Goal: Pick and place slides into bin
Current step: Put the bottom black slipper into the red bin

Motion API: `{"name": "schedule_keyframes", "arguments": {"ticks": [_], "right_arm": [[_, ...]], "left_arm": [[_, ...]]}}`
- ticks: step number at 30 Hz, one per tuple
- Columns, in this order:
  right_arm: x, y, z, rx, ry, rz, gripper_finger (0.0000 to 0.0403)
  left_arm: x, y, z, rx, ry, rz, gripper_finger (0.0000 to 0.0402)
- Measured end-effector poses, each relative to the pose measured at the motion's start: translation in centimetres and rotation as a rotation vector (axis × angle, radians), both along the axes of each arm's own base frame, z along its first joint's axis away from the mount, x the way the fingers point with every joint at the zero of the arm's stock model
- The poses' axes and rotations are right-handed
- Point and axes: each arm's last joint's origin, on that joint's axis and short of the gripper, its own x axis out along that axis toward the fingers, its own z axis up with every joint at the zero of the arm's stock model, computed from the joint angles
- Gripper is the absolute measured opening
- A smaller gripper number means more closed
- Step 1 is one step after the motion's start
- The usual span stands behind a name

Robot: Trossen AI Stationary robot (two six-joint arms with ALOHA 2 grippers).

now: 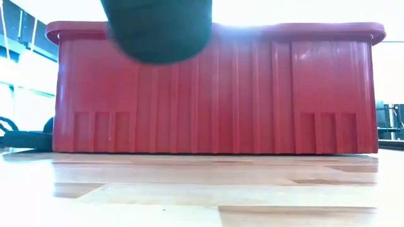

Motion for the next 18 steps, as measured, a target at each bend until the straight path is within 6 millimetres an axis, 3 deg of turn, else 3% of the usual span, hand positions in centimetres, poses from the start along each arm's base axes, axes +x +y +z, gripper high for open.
{"name": "schedule_keyframes", "arguments": {"ticks": [10,15,18], "right_arm": [[-2.7,1.8,-0.1,0.022,-0.029,-0.111,0.0140],[-3.0,2.2,0.0,0.008,-0.079,-0.127,0.0140],[-3.0,2.2,0.0,-0.001,-0.096,-0.134,0.0140]], "left_arm": [[-0.9,1.4,6.8,0.211,-0.235,-0.123,0.0001],[-0.7,3.5,10.1,0.355,-0.301,-0.138,0.0001],[-0.3,5.7,11.2,0.399,-0.285,-0.115,0.0001]]}}
